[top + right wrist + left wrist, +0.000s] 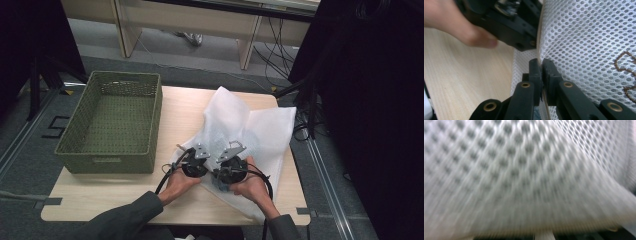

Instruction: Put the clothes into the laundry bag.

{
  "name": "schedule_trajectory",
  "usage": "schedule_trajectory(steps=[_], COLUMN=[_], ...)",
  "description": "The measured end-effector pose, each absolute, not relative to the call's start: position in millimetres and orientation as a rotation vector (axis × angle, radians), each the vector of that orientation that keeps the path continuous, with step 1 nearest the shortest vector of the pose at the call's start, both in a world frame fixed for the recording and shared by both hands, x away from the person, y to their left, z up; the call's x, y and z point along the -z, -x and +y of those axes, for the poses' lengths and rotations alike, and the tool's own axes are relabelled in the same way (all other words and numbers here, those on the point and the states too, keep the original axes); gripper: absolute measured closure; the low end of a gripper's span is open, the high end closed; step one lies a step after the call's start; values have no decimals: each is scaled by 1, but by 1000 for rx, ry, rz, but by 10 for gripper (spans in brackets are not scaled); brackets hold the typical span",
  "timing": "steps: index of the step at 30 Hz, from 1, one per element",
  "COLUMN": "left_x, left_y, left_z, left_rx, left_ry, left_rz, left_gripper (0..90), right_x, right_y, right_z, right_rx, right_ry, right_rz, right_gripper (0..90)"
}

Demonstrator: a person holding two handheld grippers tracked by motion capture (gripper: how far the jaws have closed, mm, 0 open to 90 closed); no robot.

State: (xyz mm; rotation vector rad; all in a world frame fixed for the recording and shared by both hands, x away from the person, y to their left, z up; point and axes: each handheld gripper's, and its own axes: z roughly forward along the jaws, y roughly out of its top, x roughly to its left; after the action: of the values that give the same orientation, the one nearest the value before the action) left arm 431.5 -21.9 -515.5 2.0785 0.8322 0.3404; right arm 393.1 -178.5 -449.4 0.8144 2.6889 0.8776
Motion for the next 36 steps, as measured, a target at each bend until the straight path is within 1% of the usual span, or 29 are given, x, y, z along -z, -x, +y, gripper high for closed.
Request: schedule_trajectory(steps=[2,4,6,11,12,13,14,16,18,22,25,28,29,30,31,33,35,36], left_x=[515,517,518,517,518,518,517,516,513,504,502,506,509,510,511,512,511,513], left_y=[-435,-434,-431,-429,-428,-427,-425,-423,-420,-410,-399,-391,-389,-388,-388,-387,-390,-392], left_z=[-27,-26,-23,-18,-18,-17,-16,-14,-12,-9,-8,-10,-12,-15,-18,-26,-37,-45], left_rx=[-358,-350,-344,-306,-316,-292,-305,-290,-278,-261,-240,-231,-234,-226,-231,-241,-272,-280], left_ry=[-2055,-2053,-2067,-2083,-2080,-2075,-2067,-2080,-2081,-2104,-2157,-2211,-2217,-2228,-2230,-2227,-2219,-2179], left_rz=[846,836,830,821,820,820,828,812,804,762,703,639,642,635,594,580,560,586], left_gripper=[888,887,884,875,871,867,860,840,805,713,647,548,542,546,579,633,719,757], right_x=[449,449,452,449,446,442,439,436,440,452,458,462,463,461,457,449,439,437], right_y=[-396,-396,-396,-382,-378,-373,-368,-360,-353,-356,-362,-369,-371,-371,-370,-367,-362,-361], right_z=[-180,-182,-182,-184,-186,-188,-192,-202,-210,-216,-214,-212,-211,-211,-212,-214,-219,-221], right_rx=[-889,-872,-879,-839,-830,-808,-798,-761,-676,-574,-520,-496,-491,-494,-503,-550,-622,-644], right_ry=[-770,-805,-837,-745,-687,-688,-682,-711,-733,-730,-724,-673,-686,-682,-701,-705,-728,-747], right_rz=[2707,2688,2657,2599,2579,2549,2528,2540,2509,2503,2484,2544,2569,2579,2571,2591,2579,2583], right_gripper=[870,869,846,636,612,598,582,573,564,550,569,776,828,851,858,862,861,862])
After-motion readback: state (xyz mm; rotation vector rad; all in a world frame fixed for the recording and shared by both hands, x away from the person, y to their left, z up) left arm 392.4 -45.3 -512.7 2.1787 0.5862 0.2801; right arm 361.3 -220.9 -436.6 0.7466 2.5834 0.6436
